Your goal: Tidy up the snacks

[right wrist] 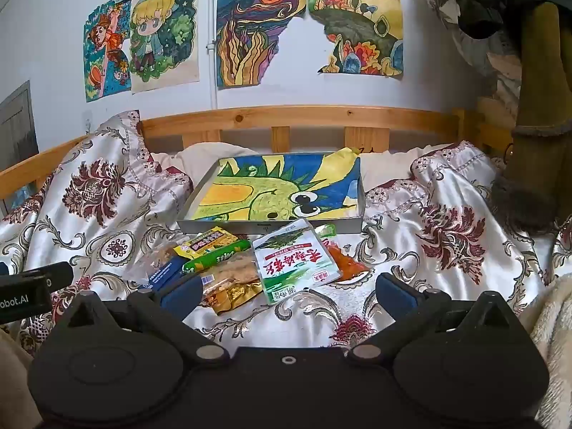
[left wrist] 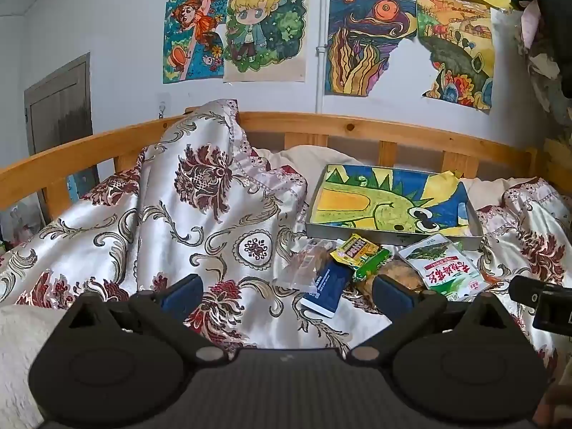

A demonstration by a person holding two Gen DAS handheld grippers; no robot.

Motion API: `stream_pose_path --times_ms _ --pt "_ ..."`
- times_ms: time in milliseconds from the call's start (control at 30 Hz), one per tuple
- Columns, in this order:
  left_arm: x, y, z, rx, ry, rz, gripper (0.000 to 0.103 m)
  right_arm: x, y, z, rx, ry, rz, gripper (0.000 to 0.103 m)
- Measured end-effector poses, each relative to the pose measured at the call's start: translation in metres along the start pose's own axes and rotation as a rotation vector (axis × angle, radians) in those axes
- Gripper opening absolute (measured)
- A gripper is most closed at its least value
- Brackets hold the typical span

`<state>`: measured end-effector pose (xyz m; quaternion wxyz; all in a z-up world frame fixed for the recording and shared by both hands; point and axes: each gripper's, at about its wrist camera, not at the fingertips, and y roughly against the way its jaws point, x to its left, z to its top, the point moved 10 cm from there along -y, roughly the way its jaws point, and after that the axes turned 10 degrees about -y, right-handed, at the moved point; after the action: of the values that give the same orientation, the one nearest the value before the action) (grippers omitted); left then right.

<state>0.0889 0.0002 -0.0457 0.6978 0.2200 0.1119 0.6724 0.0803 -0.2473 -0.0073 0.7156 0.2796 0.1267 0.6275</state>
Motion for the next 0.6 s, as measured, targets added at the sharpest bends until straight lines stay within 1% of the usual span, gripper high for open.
stream_pose_path --times_ms 600 --pt "-0.0004 0.0001 -0.0004 0.005 0.001 -0.006 0.102 -0.0008 -0.0015 -0.0008 0.009 -0.002 -0.002 0.102"
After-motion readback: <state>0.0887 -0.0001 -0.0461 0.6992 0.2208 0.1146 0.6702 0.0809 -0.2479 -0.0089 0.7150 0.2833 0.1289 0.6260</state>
